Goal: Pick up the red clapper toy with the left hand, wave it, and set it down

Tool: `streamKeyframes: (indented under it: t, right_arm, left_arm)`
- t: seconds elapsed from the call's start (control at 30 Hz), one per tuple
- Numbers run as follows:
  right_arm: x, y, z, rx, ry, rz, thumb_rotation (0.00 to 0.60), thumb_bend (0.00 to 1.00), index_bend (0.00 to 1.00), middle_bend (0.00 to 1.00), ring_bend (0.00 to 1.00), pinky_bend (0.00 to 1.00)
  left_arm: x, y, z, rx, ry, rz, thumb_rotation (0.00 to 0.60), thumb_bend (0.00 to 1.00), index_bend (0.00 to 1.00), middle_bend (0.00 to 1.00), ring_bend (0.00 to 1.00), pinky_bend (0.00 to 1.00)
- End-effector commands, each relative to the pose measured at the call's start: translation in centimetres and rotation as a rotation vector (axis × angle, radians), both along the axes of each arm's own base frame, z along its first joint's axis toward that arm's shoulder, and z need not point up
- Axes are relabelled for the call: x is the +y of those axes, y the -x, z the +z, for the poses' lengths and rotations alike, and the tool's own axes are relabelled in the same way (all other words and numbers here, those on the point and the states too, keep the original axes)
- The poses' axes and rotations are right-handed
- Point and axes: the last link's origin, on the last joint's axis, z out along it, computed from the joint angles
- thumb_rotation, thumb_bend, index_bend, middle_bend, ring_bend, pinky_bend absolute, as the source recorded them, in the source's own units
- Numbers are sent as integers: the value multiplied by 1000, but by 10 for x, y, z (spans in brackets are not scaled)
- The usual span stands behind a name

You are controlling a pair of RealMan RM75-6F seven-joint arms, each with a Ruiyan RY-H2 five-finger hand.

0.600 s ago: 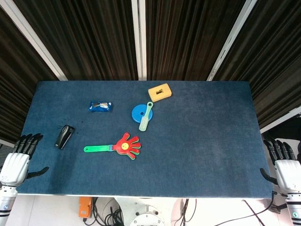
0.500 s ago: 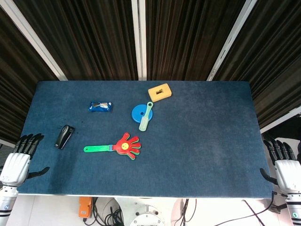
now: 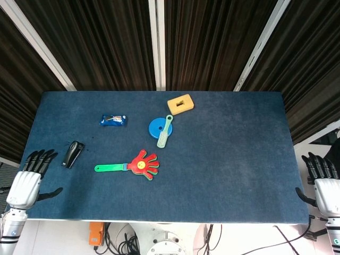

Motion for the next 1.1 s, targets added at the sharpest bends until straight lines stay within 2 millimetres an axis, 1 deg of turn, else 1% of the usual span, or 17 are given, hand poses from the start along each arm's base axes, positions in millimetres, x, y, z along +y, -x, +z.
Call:
streamKeyframes:
  t: [0.03, 0.13, 0.27, 0.4, 0.53, 0.6, 0.7, 0.8, 0.93, 1.1]
  right_arm:
    - [-1, 0, 2, 3, 5, -2, 600, 171, 0, 0, 0, 0]
    - [-2, 0, 4, 1, 12, -4, 600, 172, 0, 0, 0, 0]
    - [0, 3, 7, 0, 23, -13, 600, 171, 0, 0, 0, 0]
    - [2, 6, 11, -2, 35, -22, 600, 173, 0, 0, 0, 0]
    - [1, 6, 14, -4, 43, -16, 600, 189, 0, 0, 0, 0]
    - [0, 5, 15, -5, 46, -12, 600, 209, 0, 0, 0, 0]
    - [-1, 5, 15, -6, 47, -12, 600, 212, 0, 0, 0, 0]
    - [-2, 6, 15, -6, 47, -18, 600, 212, 0, 0, 0, 0]
    - [-2, 7, 15, -6, 47, -22, 600, 212, 0, 0, 0, 0]
    - [-2, 8, 16, -3, 46, -25, 600, 212, 0, 0, 0, 0]
  left_arm:
    - [7, -17, -11, -22, 45, -42, 600, 20, 115, 89, 1, 36]
    - [13, -33, -27, -52, 96, -76, 600, 20, 117, 109, 10, 86]
    - [23, -56, -54, -93, 178, -111, 600, 20, 118, 134, 25, 115]
    - [36, -74, -80, -113, 251, -125, 600, 23, 128, 137, 32, 115]
    - [52, -87, -104, -121, 318, -132, 600, 40, 168, 142, 32, 104]
    - [61, -89, -115, -137, 337, -112, 600, 44, 172, 147, 32, 103]
    - [72, -89, -127, -151, 364, -58, 600, 45, 172, 150, 32, 96]
    - [82, -88, -136, -153, 373, -15, 600, 45, 172, 152, 32, 89]
    - [93, -88, -145, -157, 383, 11, 600, 47, 172, 156, 32, 90]
    - [102, -83, -154, -136, 393, 28, 600, 65, 172, 175, 32, 90]
